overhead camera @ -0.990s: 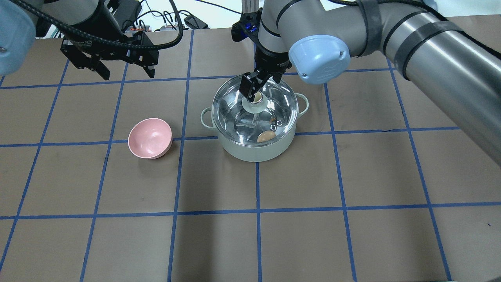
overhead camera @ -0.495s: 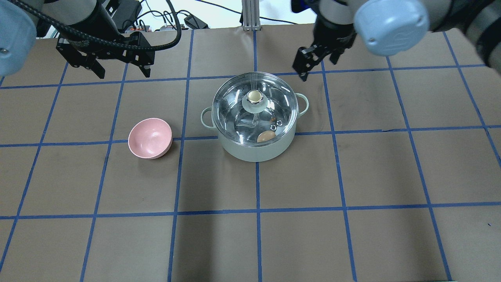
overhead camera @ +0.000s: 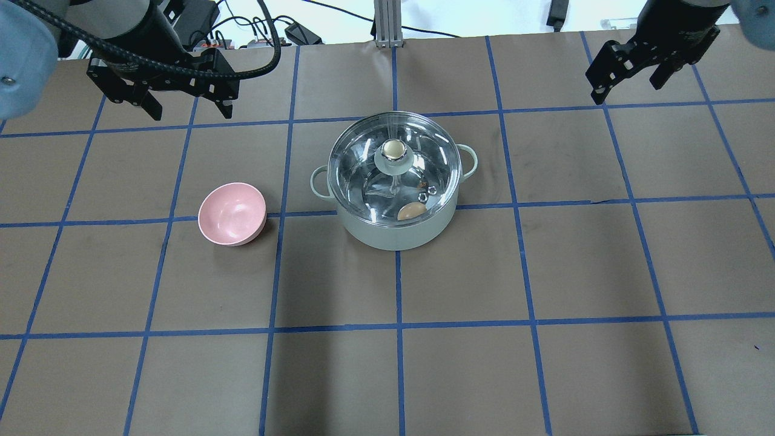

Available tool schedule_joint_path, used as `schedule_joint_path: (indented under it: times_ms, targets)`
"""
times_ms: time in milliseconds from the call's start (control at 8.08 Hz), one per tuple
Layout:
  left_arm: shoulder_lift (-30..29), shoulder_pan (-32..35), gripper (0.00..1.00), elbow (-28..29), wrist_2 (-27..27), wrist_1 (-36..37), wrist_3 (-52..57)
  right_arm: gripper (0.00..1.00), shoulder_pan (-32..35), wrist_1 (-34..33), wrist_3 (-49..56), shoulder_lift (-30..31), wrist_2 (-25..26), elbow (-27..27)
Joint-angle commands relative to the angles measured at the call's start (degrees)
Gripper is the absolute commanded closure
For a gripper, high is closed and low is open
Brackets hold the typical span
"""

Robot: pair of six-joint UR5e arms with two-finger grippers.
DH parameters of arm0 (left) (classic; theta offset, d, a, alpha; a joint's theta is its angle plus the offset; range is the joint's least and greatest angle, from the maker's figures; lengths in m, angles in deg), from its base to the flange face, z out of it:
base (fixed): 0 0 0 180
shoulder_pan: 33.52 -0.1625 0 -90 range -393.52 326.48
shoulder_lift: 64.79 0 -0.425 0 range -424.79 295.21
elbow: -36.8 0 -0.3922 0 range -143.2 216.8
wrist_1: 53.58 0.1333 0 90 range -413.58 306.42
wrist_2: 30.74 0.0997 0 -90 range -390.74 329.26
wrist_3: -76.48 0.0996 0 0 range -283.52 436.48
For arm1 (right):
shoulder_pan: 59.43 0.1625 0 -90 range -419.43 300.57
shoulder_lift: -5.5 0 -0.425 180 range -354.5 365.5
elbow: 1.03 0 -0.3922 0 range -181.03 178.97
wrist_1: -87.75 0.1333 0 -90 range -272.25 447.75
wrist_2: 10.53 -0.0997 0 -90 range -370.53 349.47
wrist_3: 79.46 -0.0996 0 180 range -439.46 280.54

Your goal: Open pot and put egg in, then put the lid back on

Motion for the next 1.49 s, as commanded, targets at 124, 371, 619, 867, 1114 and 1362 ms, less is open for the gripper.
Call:
schedule_joint_path:
  times_ms: [124, 371, 619, 867, 1114, 1362]
  targets:
    - [0.0, 0.0, 0.00, -0.1, 0.0, 0.5, 0.0, 0.00, 1.8, 0.8, -7.3, 0.7, -3.8, 0.3]
    - [0.0, 0.1, 0.00, -0.2, 0.0, 0.6, 0.0, 0.00, 5.8, -0.2, -6.8, 0.5, -3.8, 0.3]
    - [0.0, 0.1, 0.00, -0.2, 0.0, 0.6, 0.0, 0.00, 5.9, 0.2, -1.7, 0.7, -3.9, 0.3]
    - [0.0, 0.1, 0.00, -0.3, -0.1, 0.6, 0.0, 0.00, 7.1, 0.9, -2.0, 0.6, -2.9, 0.4]
    - [0.0, 0.1, 0.00, -0.3, -0.1, 0.6, 0.0, 0.00, 7.4, 1.0, -2.2, 0.6, -2.9, 0.5]
    - [0.0, 0.1, 0.00, -0.2, -0.1, 0.6, 0.0, 0.00, 7.4, 0.5, -2.0, 0.6, -3.0, 1.6]
